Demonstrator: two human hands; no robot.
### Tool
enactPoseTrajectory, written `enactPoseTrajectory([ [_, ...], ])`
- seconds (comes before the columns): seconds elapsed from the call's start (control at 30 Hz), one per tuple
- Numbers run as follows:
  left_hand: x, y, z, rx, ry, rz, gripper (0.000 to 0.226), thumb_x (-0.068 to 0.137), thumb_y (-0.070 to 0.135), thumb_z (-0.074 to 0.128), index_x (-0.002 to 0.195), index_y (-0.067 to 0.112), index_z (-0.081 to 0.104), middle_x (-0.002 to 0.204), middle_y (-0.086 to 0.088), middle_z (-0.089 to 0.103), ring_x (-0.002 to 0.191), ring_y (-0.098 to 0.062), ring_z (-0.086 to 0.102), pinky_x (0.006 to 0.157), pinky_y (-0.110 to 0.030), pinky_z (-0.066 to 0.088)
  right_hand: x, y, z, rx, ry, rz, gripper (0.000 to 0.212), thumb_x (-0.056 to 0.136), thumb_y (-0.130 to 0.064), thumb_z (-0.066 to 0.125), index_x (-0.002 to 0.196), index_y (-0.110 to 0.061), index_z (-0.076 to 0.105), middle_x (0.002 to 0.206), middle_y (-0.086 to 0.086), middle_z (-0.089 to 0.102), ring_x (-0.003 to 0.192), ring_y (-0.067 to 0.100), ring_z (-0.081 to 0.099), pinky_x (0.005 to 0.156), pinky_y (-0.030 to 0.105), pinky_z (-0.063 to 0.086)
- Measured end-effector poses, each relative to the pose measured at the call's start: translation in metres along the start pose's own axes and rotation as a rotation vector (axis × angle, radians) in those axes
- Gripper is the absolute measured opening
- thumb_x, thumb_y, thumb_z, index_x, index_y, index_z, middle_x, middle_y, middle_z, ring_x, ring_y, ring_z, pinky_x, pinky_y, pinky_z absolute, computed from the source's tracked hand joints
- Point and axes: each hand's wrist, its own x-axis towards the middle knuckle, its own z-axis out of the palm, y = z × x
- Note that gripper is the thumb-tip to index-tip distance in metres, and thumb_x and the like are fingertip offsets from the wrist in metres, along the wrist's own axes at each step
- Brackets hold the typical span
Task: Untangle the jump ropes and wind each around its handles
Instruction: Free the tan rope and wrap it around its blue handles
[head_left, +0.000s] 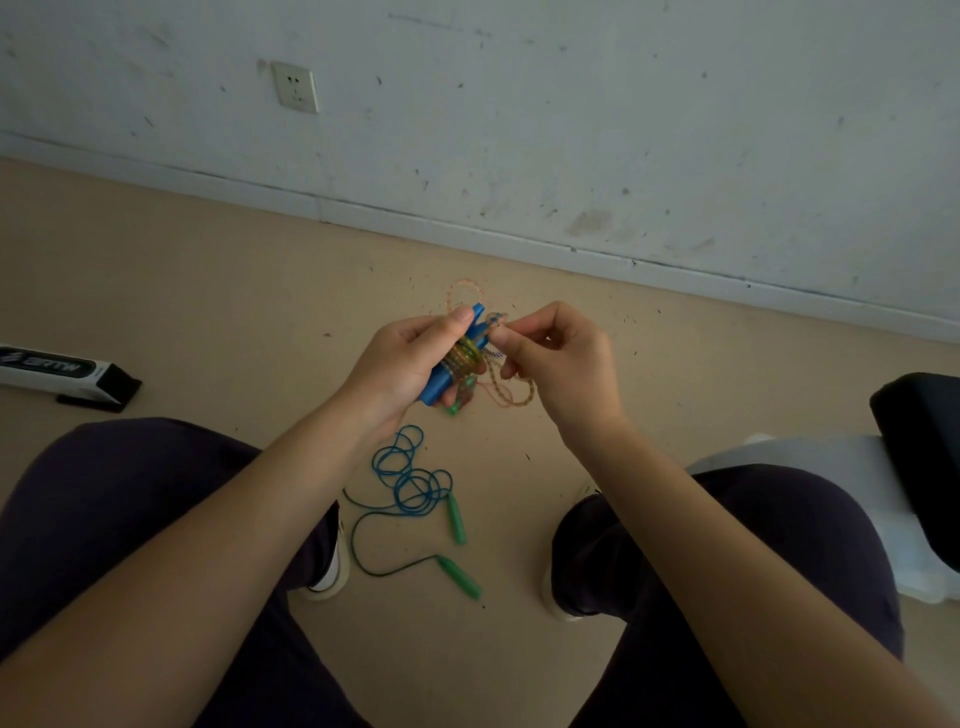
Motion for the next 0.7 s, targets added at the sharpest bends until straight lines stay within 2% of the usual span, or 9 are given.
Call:
enactPoseTrajectory([
  [0.13,-0.001,0.002,0.001,-0.053,-0.054,-0.065,0.066,0.083,0.054,0.060,0.107,-0.008,0.065,0.081,-0.019,0.065,0.044,-0.018,0.051,0.044,-0.023,0.039,-0.001,0.000,-0.001,0.048,0.005,0.020,0.021,0.080,-0.007,0.078,0.080,-0.001,0.058,0.057,0.005,0.064,0.048,0.010,0.059,0.051,0.018,0.045],
  [0.27,0.000,0.000,0.002,-0.022,-0.035,-0.087,0.053,0.094,0.046,0.057,0.104,-0.005,0.068,0.069,-0.006,0.067,0.045,-0.017,0.051,0.045,-0.023,0.038,-0.001,0.000,-0.001,0.063,-0.039,0.037,0.017,0.083,-0.006,0.075,0.087,0.005,0.062,0.059,0.005,0.066,0.051,0.009,0.062,0.054,0.018,0.047],
  [0.33,0.002,-0.003,0.000,-0.017,0.018,-0.078,0.054,0.094,0.047,0.059,0.103,-0.005,0.068,0.072,-0.017,0.068,0.045,-0.017,0.052,0.046,-0.024,0.039,0.001,0.001,-0.002,0.059,-0.066,0.045,0.012,0.085,-0.003,0.071,0.092,0.005,0.066,0.066,0.005,0.069,0.057,0.010,0.065,0.058,0.019,0.049],
  [0.4,0.004,-0.004,-0.003,0.006,0.048,-0.063,0.056,0.092,0.050,0.060,0.101,-0.004,0.069,0.089,-0.030,0.069,0.046,-0.017,0.053,0.046,-0.024,0.041,0.002,0.002,-0.003,0.042,-0.087,0.039,0.009,0.086,0.002,0.069,0.095,0.002,0.068,0.075,0.006,0.071,0.066,0.013,0.069,0.064,0.020,0.051],
  [0.5,0.003,-0.005,-0.004,0.072,0.039,-0.020,0.056,0.092,0.051,0.060,0.099,-0.004,0.069,0.093,-0.032,0.068,0.047,-0.018,0.054,0.046,-0.025,0.041,0.001,0.002,-0.004,-0.008,-0.087,0.014,0.013,0.084,0.006,0.069,0.092,-0.001,0.063,0.074,0.007,0.069,0.066,0.013,0.069,0.064,0.019,0.052],
  [0.6,0.003,-0.003,-0.005,0.130,0.030,0.005,0.052,0.092,0.050,0.061,0.092,-0.002,0.071,0.084,-0.028,0.069,0.046,-0.018,0.055,0.046,-0.025,0.041,0.004,0.003,-0.007,-0.007,-0.101,0.035,0.017,0.084,0.004,0.071,0.096,-0.003,0.061,0.073,0.007,0.070,0.064,0.014,0.069,0.063,0.020,0.052],
  [0.7,0.000,0.000,-0.004,0.186,0.009,0.035,0.041,0.095,0.042,0.061,0.085,0.003,0.071,0.063,-0.010,0.066,0.044,-0.016,0.054,0.046,-0.024,0.043,0.006,0.003,-0.010,-0.049,-0.143,0.063,0.023,0.086,-0.008,0.072,0.107,-0.004,0.063,0.075,0.007,0.071,0.067,0.018,0.069,0.064,0.023,0.053],
])
